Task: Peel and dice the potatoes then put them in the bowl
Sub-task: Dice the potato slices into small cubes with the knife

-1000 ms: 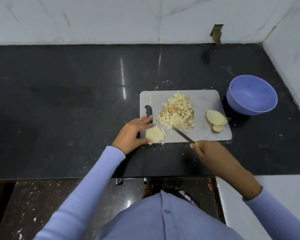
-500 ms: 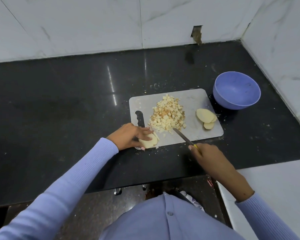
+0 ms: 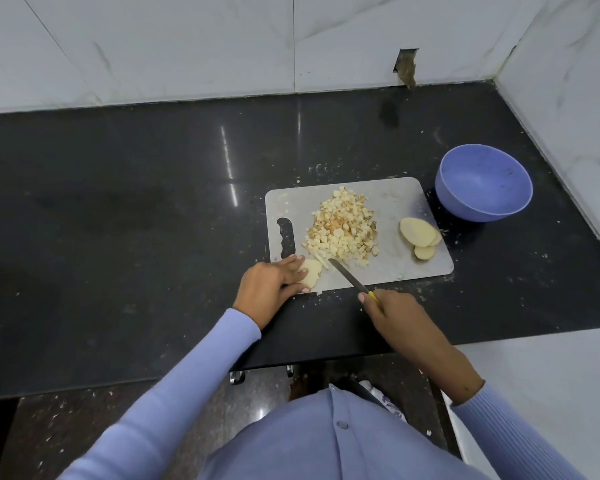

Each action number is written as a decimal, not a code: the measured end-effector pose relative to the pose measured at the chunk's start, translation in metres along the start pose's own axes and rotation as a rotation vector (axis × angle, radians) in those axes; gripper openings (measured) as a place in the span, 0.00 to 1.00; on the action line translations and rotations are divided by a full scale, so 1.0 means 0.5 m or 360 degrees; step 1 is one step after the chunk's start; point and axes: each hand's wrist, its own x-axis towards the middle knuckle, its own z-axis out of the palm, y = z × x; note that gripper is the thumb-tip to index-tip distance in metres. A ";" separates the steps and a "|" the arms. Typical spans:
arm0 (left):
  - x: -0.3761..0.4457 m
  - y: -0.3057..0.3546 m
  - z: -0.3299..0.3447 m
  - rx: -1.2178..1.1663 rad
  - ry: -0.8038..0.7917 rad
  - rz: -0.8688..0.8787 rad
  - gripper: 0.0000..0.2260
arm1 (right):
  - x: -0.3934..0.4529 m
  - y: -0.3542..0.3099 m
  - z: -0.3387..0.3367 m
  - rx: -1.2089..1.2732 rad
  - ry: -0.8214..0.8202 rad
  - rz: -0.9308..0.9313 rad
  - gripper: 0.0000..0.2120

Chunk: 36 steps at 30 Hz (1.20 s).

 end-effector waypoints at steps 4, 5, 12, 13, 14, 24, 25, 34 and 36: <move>-0.009 0.062 0.029 0.0165 0.0199 -0.0294 0.11 | 0.008 -0.030 0.013 0.0023 -0.0002 -0.0047 0.19; -0.010 0.072 0.034 0.0213 0.0219 -0.0337 0.10 | 0.011 -0.038 0.016 0.0021 -0.0006 -0.0062 0.19; -0.011 0.075 0.036 0.0230 0.0247 -0.0372 0.11 | 0.037 -0.068 0.045 -0.0048 0.0002 -0.0071 0.18; -0.010 0.073 0.035 0.0223 0.0241 -0.0381 0.11 | 0.040 -0.069 0.049 -0.0053 -0.0001 -0.0057 0.18; -0.009 0.074 0.033 0.0230 0.0248 -0.0371 0.11 | 0.043 -0.071 0.054 -0.0052 -0.0002 -0.0041 0.17; -0.008 0.075 0.049 0.0317 0.0299 -0.0306 0.09 | 0.024 -0.091 0.076 -0.0290 0.0046 0.0091 0.17; -0.008 0.076 0.050 0.0317 0.0310 -0.0312 0.09 | 0.012 -0.085 0.076 -0.0323 0.0033 0.0095 0.16; -0.010 0.082 0.045 0.0354 0.0358 -0.0295 0.10 | -0.017 -0.058 0.077 -0.0319 0.0043 0.0097 0.12; -0.013 0.079 0.045 0.0381 0.0389 -0.0253 0.11 | -0.009 -0.060 0.066 -0.0275 0.0072 0.0076 0.14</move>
